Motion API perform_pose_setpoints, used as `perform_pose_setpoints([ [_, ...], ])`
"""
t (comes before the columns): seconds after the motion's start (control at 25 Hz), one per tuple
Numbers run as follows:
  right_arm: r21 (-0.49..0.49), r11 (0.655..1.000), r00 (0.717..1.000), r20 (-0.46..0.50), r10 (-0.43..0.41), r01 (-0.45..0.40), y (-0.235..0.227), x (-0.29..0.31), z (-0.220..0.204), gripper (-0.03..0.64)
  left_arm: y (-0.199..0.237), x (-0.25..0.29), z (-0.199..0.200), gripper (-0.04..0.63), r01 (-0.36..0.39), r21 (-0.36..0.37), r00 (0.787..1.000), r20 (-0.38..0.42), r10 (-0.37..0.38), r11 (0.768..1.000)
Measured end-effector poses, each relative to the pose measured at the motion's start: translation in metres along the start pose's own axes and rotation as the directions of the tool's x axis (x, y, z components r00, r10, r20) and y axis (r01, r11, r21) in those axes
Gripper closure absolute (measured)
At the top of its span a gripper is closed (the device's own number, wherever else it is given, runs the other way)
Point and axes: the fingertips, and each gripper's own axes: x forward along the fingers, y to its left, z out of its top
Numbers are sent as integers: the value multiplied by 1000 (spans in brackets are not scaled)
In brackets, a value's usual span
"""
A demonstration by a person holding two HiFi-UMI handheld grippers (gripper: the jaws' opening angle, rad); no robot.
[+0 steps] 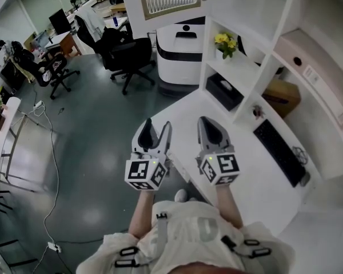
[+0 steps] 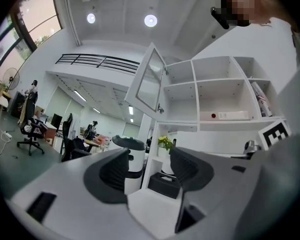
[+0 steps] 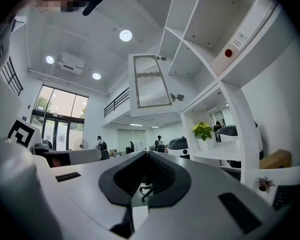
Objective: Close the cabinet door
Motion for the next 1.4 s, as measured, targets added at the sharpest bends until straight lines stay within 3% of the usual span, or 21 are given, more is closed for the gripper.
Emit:
perform_pose_setpoints([
  [0.28, 3, 1000, 1000, -24, 1, -1, -2, 0, -5, 611, 13, 0, -21, 354, -40, -53, 995, -91, 35, 998],
  [0.56, -22, 999, 999, -43, 25, -26, 4, -1, -8, 611, 29, 24, 2, 354, -46, -26, 996, -78, 44, 999],
  [0.72, -13, 1000, 999, -46, 13, -13, -2, -3, -7, 612, 44, 56, 49, 354, -48, 76, 998, -35, 51, 996],
  [1.04, -9, 999, 999, -42, 32, -32, -3, -2, -5, 612, 70, 124, 181, 355, -96, 228, 993, 94, 76, 969],
  [1.4, -10, 998, 997, -38, 60, -61, 5, -6, 0, 612, 82, 184, 261, 356, -54, 197, 991, 130, 29, 979],
])
